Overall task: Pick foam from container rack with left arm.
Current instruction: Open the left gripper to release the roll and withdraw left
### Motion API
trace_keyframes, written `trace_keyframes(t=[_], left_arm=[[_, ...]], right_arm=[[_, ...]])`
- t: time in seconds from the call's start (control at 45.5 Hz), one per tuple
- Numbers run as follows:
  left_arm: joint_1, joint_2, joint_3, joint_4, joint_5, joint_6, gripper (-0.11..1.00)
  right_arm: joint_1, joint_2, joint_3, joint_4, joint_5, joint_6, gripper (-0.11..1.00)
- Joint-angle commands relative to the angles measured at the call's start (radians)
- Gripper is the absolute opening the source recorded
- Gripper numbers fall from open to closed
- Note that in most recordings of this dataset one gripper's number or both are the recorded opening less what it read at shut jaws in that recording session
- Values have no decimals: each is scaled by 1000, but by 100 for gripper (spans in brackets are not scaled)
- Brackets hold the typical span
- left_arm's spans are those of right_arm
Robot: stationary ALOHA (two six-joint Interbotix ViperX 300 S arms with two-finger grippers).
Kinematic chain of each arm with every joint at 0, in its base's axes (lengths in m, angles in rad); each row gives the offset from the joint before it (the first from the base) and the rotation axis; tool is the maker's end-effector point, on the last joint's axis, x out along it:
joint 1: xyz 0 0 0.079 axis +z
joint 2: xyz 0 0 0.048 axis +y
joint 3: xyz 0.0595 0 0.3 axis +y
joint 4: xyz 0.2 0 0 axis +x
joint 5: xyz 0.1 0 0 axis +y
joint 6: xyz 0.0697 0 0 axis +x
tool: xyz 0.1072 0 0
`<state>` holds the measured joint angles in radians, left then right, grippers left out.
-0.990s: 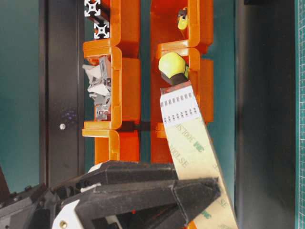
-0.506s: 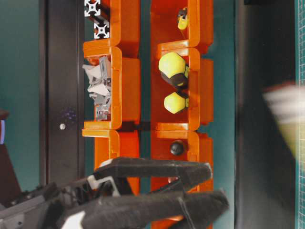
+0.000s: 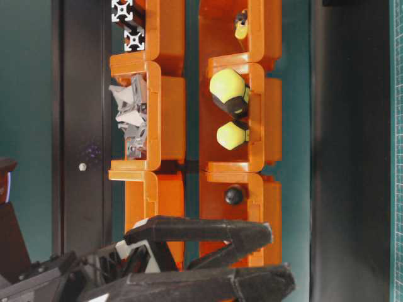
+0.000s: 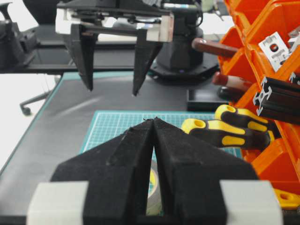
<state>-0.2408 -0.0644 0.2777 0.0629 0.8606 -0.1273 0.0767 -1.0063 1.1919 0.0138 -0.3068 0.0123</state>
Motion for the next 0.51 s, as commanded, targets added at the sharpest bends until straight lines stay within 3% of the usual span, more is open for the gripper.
trace_keyframes(t=[0.0, 0.264, 0.484], left_arm=[[-5, -32, -11, 3, -11, 0, 89], [-11, -74, -6, 3, -61, 6, 89], [-31, -221, 66, 3, -212, 89, 88]], right_arm=[[2, 5, -34, 2, -15, 0, -1], [2, -3, -37, 2, -8, 0, -1], [3, -20, -43, 2, 17, 0, -1]])
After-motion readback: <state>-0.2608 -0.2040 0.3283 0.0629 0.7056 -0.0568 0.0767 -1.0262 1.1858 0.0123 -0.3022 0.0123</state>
